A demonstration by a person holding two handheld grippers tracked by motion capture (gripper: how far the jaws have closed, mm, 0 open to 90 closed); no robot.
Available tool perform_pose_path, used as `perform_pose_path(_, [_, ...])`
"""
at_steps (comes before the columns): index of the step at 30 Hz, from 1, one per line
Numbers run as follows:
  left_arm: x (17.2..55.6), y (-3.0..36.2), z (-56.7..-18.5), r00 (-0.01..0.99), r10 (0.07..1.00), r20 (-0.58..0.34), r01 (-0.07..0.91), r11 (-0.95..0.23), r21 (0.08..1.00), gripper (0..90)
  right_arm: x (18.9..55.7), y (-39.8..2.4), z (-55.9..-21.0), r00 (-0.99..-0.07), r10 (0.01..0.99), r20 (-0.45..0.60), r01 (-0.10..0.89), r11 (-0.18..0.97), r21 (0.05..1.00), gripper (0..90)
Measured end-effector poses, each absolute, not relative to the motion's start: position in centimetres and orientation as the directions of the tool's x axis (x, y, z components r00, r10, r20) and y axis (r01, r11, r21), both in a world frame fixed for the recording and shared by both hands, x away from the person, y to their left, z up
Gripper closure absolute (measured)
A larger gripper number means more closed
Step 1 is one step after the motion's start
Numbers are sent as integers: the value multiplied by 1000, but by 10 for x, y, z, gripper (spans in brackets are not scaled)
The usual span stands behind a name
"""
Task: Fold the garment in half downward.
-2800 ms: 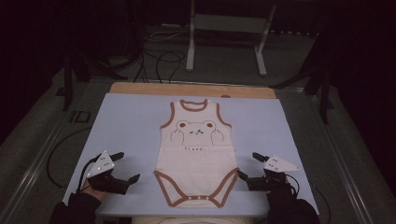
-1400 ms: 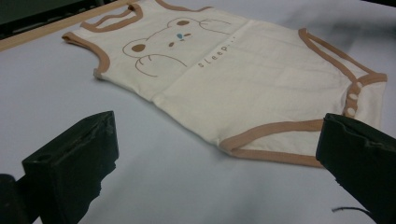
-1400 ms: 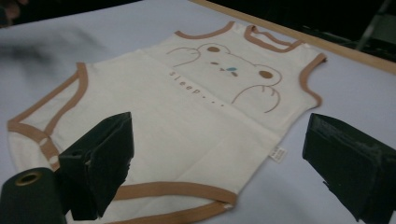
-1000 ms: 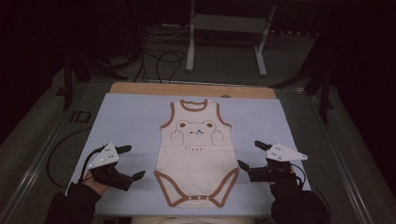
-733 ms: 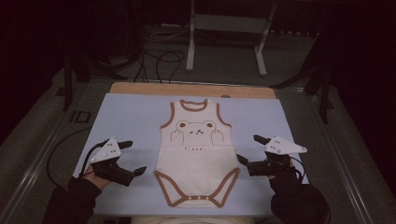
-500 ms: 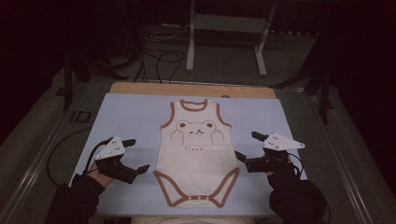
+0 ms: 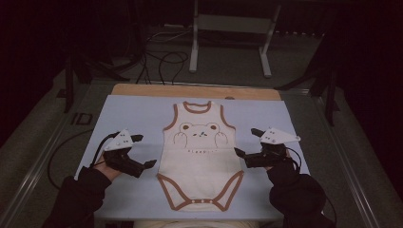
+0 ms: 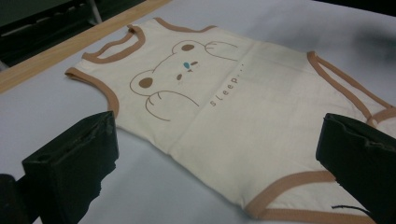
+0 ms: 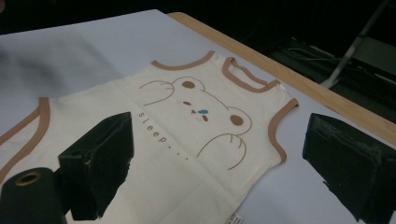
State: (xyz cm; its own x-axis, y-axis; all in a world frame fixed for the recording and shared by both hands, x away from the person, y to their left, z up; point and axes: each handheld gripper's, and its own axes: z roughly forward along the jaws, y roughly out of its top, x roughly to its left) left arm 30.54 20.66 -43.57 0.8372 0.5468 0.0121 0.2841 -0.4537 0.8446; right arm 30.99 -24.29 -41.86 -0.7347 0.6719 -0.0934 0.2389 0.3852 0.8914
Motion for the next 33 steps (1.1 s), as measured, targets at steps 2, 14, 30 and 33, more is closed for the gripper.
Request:
perform_pose_path(2, [308,205,-435,837,546,17,284,-461,841,0,314,-242,-420,-734,672,-95,241,388,889,88])
perform_pose_path(14, [327,193,-442,834,552,9,313,-486,816,0,336,-238,-432,-731,681,-48,296,379,877,88])
perform_pose_path(30, [356,174,-464,810,585,-35,395,-502,769,0,359,-235,-456,-731,682,-9,362,399,842,88])
perform_pose_path(33, [359,173,-467,808,589,-36,399,-501,768,0,362,-236,-459,-725,688,-4,372,397,839,88])
